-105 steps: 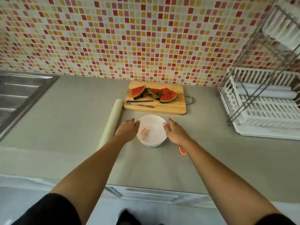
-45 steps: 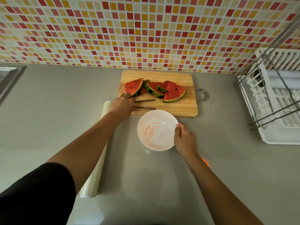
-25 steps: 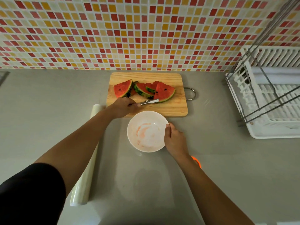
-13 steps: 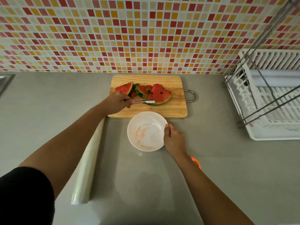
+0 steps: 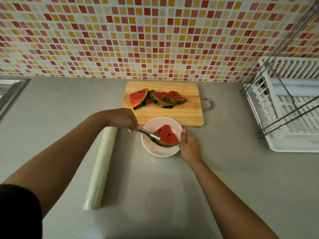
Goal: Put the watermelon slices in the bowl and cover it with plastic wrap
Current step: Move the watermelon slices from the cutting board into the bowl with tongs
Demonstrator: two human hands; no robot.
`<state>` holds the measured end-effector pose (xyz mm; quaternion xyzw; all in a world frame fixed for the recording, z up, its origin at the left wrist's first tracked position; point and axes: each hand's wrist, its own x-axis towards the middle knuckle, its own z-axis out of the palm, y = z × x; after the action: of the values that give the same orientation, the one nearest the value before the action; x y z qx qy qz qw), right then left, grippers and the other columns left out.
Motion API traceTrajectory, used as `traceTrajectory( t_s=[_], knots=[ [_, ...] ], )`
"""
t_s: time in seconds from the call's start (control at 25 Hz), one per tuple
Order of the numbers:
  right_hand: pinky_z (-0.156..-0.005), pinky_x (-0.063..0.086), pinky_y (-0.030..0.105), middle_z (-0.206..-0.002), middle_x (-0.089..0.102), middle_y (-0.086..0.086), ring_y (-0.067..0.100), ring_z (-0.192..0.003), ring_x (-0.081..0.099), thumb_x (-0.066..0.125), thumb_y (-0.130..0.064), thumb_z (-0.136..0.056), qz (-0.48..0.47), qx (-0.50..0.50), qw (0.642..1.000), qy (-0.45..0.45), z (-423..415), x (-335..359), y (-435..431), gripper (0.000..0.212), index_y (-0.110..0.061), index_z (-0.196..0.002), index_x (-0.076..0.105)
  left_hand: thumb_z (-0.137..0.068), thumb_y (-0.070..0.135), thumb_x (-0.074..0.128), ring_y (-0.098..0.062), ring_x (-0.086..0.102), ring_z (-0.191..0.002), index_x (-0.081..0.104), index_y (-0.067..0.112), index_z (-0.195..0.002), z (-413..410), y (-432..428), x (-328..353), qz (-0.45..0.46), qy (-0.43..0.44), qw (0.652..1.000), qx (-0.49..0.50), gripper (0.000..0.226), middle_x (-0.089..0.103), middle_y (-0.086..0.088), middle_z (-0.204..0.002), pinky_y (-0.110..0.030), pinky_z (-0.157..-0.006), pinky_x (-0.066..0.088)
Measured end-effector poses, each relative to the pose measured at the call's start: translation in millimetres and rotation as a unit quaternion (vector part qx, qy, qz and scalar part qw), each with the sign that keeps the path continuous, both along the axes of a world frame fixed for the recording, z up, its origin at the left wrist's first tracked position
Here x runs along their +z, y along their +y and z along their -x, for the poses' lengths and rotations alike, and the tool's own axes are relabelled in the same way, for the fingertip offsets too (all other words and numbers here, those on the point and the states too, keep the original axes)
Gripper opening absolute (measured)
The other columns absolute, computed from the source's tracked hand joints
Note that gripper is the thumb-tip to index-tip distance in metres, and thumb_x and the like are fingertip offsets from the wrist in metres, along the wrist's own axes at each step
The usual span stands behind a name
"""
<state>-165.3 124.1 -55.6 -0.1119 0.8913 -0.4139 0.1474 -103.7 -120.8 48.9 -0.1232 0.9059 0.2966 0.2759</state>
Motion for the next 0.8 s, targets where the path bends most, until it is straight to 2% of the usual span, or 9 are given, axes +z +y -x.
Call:
traceTrajectory(
  t_s=[0.08,0.16,0.28,0.36,0.48,0.64,0.72,0.8],
  knots=[
    [-0.067,0.034,0.031,-0.095,0.067,0.020,0.037,-0.089,0.060,0.026,-0.032,-0.101,-0.007,0.002,1.000,0.006,1.1,-0.2,0.9,0.043,-0.007,-0.100,0.060,-0.089,0.027,0.060,-0.011,0.053,-0.068,0.072,0.015,-0.071,4.5,6.5,3.7,0.021,-0.020,1.000,-0.006,0.026,0.066,0.001,-0.068,-0.023,-0.064,0.039],
    [-0.067,0.035,0.032,-0.095,0.067,0.020,0.038,-0.090,0.060,0.026,-0.031,-0.101,-0.014,0.008,1.000,0.014,0.9,0.4,1.4,0.042,-0.006,-0.101,0.060,-0.089,0.031,0.058,-0.008,0.054,-0.062,0.069,0.014,-0.066,7.3,11.3,11.2,0.085,-0.033,0.995,-0.028,0.031,0.065,0.004,-0.062,-0.021,-0.058,0.038],
    [-0.069,0.039,0.037,-0.096,0.067,0.022,0.039,-0.090,0.060,0.027,-0.030,-0.101,-0.018,0.005,1.000,0.015,0.6,1.3,-0.5,0.041,-0.005,-0.104,0.059,-0.087,0.034,0.057,-0.010,0.047,-0.052,0.056,0.014,-0.054,8.5,21.2,21.9,0.186,-0.009,0.981,-0.049,0.039,0.055,0.002,-0.056,-0.022,-0.049,0.032],
    [-0.070,0.040,0.037,-0.096,0.067,0.023,0.040,-0.090,0.060,0.028,-0.029,-0.101,-0.018,0.000,1.000,0.019,-0.2,1.6,-1.4,0.039,-0.005,-0.105,0.059,-0.087,0.032,0.057,-0.012,0.042,-0.051,0.045,0.015,-0.055,5.2,29.2,27.4,0.238,0.012,0.969,-0.060,0.038,0.047,0.000,-0.058,-0.023,-0.047,0.030],
    [-0.066,0.036,0.034,-0.094,0.067,0.021,0.039,-0.088,0.060,0.029,-0.027,-0.101,-0.013,-0.007,0.999,0.029,-1.4,2.2,-1.1,0.037,-0.006,-0.102,0.060,-0.086,0.031,0.057,-0.012,0.045,-0.052,0.046,0.015,-0.058,-4.8,32.5,33.8,0.275,0.042,0.959,-0.061,0.034,0.049,0.000,-0.059,-0.023,-0.047,0.033],
    [-0.065,0.033,0.031,-0.092,0.067,0.018,0.037,-0.086,0.060,0.028,-0.028,-0.101,-0.017,0.004,0.999,0.030,-1.8,2.9,-0.3,0.037,-0.007,-0.101,0.059,-0.090,0.039,0.055,-0.019,0.059,-0.066,0.067,0.007,-0.083,-12.4,17.0,30.6,0.220,0.089,0.971,0.018,0.035,0.066,-0.008,-0.079,-0.022,-0.052,0.039],
    [-0.066,0.036,0.031,-0.094,0.067,0.017,0.036,-0.088,0.060,0.028,-0.029,-0.101,-0.015,0.008,0.999,0.029,-1.7,3.0,-0.3,0.038,-0.007,-0.103,0.059,-0.093,0.040,0.051,-0.015,0.058,-0.067,0.068,0.008,-0.082,-7.5,11.2,13.3,0.149,0.131,0.971,0.133,0.038,0.067,-0.006,-0.079,-0.021,-0.054,0.038],
    [-0.071,0.043,0.035,-0.097,0.068,0.017,0.037,-0.091,0.060,0.027,-0.030,-0.101,-0.020,0.006,1.000,0.022,-1.3,3.3,-1.1,0.038,-0.010,-0.106,0.059,-0.093,0.041,0.051,-0.010,0.054,-0.064,0.069,0.012,-0.080,1.0,11.5,-12.8,0.046,0.139,0.948,0.281,0.037,0.067,-0.002,-0.077,-0.024,-0.058,0.039]
  ],
)
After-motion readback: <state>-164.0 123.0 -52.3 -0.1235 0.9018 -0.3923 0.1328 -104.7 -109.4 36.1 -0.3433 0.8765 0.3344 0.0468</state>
